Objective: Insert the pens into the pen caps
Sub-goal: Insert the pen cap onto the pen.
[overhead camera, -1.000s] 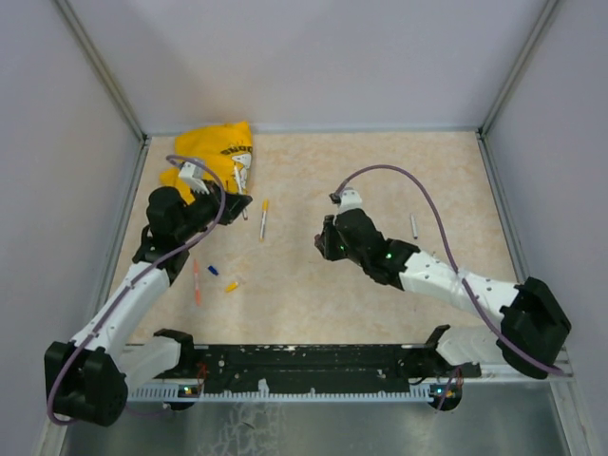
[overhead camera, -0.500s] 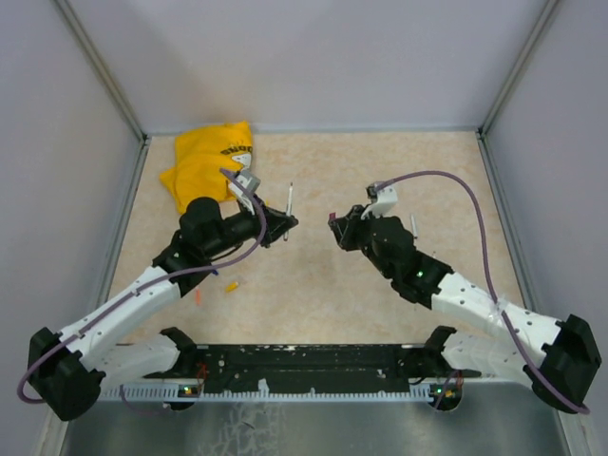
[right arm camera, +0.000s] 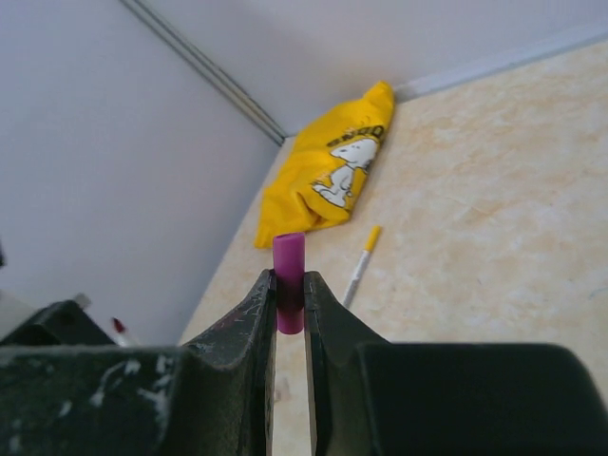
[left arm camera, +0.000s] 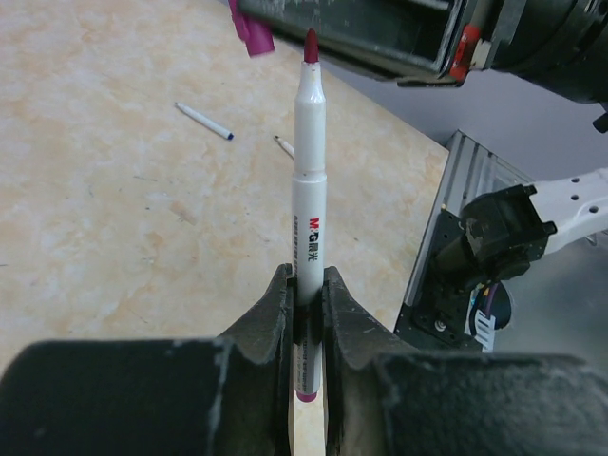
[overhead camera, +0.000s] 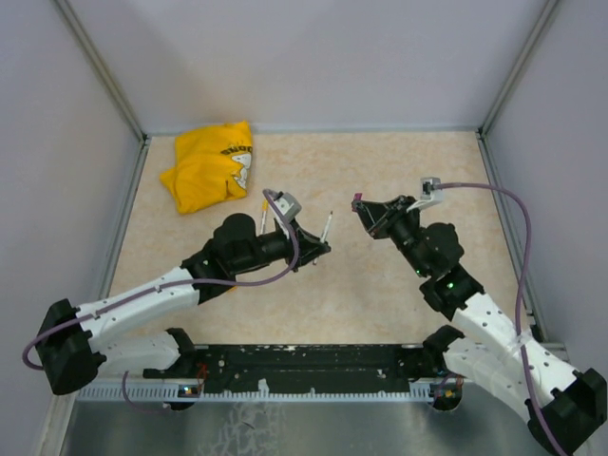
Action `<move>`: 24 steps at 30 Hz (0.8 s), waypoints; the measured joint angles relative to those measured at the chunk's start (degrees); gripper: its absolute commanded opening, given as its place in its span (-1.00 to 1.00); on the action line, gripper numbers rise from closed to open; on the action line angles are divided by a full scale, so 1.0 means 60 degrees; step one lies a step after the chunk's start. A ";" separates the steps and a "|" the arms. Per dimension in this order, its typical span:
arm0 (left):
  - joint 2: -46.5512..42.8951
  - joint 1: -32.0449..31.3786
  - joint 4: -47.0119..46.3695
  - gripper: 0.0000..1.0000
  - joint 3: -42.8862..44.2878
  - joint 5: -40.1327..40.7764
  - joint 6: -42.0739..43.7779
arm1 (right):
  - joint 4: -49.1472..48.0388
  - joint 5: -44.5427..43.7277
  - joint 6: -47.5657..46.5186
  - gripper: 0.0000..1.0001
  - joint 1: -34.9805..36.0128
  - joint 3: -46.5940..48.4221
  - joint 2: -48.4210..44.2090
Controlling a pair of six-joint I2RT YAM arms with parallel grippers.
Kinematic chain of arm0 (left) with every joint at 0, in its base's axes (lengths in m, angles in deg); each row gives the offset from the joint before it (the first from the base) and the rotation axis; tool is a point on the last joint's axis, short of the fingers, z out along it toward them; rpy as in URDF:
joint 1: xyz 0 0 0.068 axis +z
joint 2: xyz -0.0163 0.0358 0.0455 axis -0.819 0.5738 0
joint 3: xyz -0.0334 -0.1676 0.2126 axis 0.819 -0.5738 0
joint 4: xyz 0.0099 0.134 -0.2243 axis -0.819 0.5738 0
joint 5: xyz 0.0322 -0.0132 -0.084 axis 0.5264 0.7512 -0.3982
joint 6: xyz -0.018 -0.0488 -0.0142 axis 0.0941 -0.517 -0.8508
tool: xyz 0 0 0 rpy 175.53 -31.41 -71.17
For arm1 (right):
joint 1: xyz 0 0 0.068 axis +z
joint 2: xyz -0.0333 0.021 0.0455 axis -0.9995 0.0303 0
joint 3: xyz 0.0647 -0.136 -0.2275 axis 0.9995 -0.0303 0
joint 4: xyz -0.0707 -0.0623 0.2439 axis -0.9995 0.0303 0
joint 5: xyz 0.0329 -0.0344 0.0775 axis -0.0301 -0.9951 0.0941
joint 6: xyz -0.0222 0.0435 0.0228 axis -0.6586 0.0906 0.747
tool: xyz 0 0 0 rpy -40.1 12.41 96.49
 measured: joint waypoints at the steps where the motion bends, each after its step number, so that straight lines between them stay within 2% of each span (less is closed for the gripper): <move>1: 0.0084 -0.0120 -0.0036 -1.00 0.0000 0.0007 0.0004 | -0.0186 0.0073 0.0084 -1.00 0.0000 -0.0062 -0.0098; 8: 0.0393 -0.0543 -0.0364 -1.00 0.0018 0.0000 0.0095 | -0.1592 0.0743 0.0710 -1.00 0.0000 -0.0430 -0.0554; 24: 0.0492 -0.0605 -0.0546 -1.00 0.0051 -0.0026 0.0280 | -0.3373 0.2051 0.1096 -1.00 0.0000 -0.0554 -0.0266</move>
